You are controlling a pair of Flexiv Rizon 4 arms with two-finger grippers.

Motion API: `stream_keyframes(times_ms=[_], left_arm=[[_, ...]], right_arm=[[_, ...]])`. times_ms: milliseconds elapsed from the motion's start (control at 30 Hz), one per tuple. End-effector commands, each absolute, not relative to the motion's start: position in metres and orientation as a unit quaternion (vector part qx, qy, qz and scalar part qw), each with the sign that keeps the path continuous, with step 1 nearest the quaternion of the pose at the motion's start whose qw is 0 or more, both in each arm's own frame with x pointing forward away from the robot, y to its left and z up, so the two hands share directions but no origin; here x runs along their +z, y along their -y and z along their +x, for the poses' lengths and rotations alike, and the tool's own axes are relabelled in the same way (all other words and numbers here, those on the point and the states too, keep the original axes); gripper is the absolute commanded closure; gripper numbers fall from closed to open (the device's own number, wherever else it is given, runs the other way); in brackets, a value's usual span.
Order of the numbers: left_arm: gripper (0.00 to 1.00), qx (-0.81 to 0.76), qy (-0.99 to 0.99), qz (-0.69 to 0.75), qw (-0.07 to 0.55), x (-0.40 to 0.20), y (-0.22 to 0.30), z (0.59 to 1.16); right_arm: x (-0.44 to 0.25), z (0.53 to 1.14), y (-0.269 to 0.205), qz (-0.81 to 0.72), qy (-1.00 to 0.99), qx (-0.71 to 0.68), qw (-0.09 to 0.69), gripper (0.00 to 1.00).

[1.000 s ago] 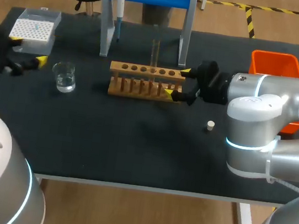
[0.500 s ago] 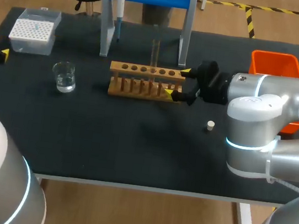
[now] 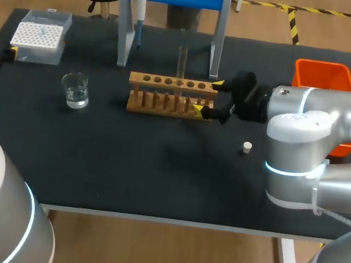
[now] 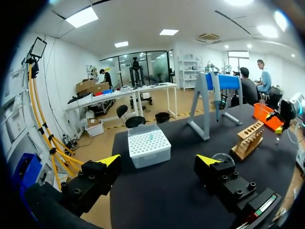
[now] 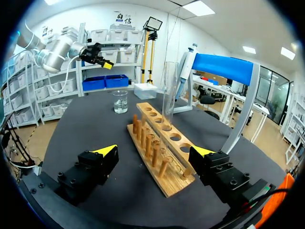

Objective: Invert the test tube, pick up the pipette, mount the tip to pipette, aspirate from beaker and dispense into the tube, eject the tip, return the pipette, and cap with the stopper.

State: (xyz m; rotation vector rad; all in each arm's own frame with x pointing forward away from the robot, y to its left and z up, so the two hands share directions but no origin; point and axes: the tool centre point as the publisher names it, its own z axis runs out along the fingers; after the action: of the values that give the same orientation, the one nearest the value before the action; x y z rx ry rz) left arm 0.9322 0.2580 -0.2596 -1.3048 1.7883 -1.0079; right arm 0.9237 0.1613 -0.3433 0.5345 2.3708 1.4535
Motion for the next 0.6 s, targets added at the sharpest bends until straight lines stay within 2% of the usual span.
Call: stream_keyframes(times_ms=[33,600], left_arm=[[0.00,-0.374,-0.696,-0.511,0.339,-0.273,-0.248,0.968],[0.00,-0.360,-0.685,-0.542,0.326,-0.310,-0.251,1.025]], right_arm=[[-0.344,0.923,-0.161,0.187,-0.827,0.507,0.155,0.00],[-0.344,0.923,-0.161,0.187,-0.827,0.507,0.155,0.00]])
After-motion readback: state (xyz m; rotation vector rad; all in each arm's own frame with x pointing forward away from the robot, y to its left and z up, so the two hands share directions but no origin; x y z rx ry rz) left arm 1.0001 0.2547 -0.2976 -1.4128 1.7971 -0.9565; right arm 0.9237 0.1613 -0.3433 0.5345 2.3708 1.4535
